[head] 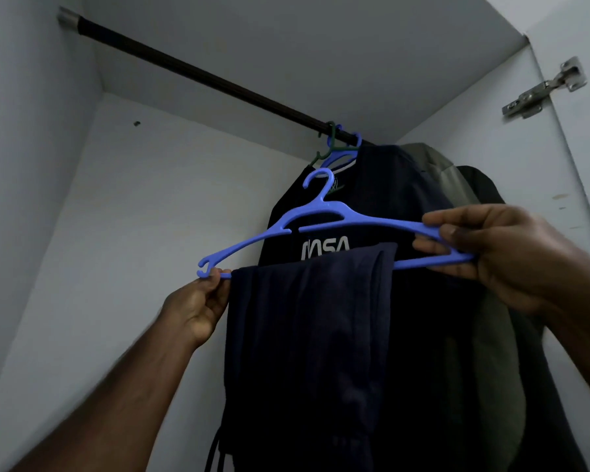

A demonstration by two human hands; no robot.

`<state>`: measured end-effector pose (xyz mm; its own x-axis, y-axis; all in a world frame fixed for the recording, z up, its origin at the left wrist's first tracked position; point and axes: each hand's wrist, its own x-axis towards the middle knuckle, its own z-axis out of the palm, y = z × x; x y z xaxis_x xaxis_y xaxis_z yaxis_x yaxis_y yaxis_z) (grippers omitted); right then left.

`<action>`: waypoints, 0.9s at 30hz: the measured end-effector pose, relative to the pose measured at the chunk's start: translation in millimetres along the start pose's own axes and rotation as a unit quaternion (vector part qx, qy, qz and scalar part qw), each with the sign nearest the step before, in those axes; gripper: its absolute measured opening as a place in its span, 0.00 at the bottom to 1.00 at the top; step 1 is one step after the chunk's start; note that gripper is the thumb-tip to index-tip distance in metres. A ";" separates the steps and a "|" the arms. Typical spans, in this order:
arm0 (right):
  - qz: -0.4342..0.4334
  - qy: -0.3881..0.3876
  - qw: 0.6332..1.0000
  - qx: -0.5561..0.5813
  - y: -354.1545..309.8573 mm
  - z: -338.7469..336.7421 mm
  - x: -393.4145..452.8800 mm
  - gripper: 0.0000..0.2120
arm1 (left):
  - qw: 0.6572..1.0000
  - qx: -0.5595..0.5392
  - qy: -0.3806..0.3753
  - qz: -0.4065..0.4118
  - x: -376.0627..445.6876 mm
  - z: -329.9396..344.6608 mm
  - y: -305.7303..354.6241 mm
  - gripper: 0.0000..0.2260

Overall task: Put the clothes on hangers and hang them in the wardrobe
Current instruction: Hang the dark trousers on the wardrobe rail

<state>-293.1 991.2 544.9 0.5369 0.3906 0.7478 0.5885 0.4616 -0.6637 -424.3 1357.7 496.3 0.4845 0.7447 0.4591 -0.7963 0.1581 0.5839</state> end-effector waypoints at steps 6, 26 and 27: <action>-0.067 0.071 0.995 -0.001 -6.1 35.2 50.1 0.08 | 0.999 -0.041 0.010 0.010 56.7 27.9 16.6 0.02; -0.060 0.057 0.993 -0.089 -49.2 55.8 168.2 0.10 | 0.965 -0.215 -0.149 0.012 174.2 87.2 40.9 0.30; -0.055 0.047 0.992 -0.105 -51.0 55.8 169.7 0.10 | 0.964 -0.218 -0.152 0.009 178.7 87.0 40.0 0.31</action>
<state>-265.7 1078.5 706.6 0.5106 0.2657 0.8177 0.7546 0.3174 -0.5743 -338.0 1440.7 659.9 0.5007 0.5360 0.6797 -0.8497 0.4542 0.2678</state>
